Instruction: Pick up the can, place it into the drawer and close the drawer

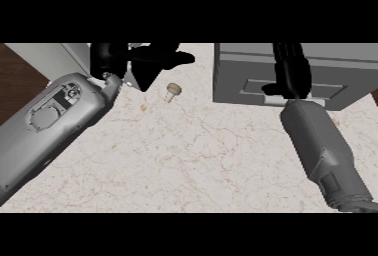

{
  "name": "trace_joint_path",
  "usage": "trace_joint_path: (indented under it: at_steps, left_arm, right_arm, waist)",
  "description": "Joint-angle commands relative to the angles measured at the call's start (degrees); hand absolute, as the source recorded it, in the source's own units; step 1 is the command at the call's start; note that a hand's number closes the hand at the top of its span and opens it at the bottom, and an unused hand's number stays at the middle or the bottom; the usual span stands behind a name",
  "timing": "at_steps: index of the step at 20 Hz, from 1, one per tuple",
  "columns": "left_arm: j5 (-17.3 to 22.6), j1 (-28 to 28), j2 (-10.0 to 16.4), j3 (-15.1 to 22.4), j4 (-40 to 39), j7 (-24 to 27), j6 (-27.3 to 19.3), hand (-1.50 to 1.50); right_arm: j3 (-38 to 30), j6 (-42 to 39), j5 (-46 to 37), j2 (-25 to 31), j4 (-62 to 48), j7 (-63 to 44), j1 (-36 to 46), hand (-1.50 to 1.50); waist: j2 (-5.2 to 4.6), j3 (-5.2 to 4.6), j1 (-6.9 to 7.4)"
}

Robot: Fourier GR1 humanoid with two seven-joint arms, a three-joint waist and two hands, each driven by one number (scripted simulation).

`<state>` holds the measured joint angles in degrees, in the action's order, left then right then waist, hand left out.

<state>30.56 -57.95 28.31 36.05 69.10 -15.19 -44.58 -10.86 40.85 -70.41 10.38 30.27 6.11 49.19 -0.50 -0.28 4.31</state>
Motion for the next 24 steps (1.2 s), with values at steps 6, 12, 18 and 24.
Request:
trace_joint_path:
  at_steps: [6,12,18,24]
  left_arm:
    - [-1.68,5.0,0.55,-0.49,3.64,0.97,-0.09,-1.5]
    - [-2.71,7.52,1.03,-0.79,6.75,1.36,0.05,-1.5]
    - [-3.5,9.81,3.0,-0.93,9.18,1.87,1.28,-1.5]
    - [-2.77,12.07,3.31,-2.47,9.92,2.53,1.41,-1.5]
  right_arm:
    - [-2.27,2.92,-0.62,-0.53,-11.19,-2.52,10.93,-1.5]
    - [-3.6,2.21,-0.34,0.55,-14.82,-2.48,15.2,-1.5]
    - [-7.74,0.18,4.56,1.09,-15.46,3.76,16.27,-1.5]
    - [-15.55,-2.13,14.57,-2.9,-12.69,12.11,17.47,-1.5]
  waist:
    - [-1.35,0.4,1.15]
    - [-1.35,0.41,1.28]
    - [-1.6,0.52,1.77]
    - [-1.22,0.59,1.08]
